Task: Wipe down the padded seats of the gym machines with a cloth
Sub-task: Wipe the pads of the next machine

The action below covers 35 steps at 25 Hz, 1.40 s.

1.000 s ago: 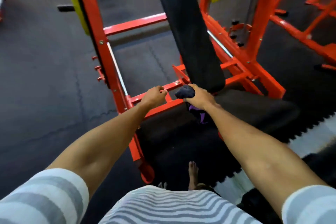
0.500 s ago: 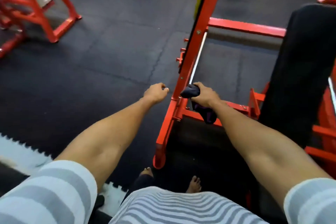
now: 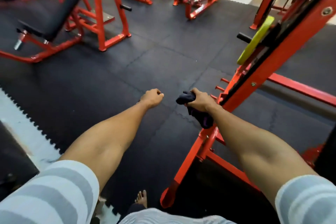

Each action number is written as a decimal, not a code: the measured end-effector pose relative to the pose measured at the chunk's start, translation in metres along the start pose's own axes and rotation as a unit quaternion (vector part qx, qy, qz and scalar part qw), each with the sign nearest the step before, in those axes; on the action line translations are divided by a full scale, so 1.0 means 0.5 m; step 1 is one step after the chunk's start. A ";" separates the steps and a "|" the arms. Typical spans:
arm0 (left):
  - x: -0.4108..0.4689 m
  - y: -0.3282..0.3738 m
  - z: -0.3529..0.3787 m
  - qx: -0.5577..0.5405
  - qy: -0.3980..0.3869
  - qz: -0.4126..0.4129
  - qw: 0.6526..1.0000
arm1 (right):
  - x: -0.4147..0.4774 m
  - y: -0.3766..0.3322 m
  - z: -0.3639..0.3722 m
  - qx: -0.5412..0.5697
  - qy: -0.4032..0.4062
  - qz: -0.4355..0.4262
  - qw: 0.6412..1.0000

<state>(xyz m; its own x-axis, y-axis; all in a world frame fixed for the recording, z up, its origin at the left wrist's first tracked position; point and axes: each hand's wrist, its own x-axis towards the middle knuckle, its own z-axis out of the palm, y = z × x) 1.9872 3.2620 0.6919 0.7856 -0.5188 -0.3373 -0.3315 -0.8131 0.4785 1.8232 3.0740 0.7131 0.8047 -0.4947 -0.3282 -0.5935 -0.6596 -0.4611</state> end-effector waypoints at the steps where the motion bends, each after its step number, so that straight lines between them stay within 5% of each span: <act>1: 0.030 -0.007 -0.036 -0.002 0.007 0.006 1.000 | 0.032 -0.031 -0.007 -0.008 0.000 0.002 1.000; 15: 0.434 -0.057 -0.436 -0.009 0.077 0.078 0.994 | 0.419 -0.401 -0.177 -0.049 0.051 -0.027 0.997; 35: 1.264 0.337 -0.725 -0.001 0.106 0.131 0.986 | 1.219 -0.423 -0.638 -0.012 0.110 -0.010 0.994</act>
<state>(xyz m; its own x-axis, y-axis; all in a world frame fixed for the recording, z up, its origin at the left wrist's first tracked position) 2.6173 2.8929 0.8530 0.7648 -0.6437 -0.0247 -0.5366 -0.6578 0.5285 2.4355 2.7313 0.8733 0.7955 -0.5920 -0.1297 -0.5801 -0.6821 -0.4452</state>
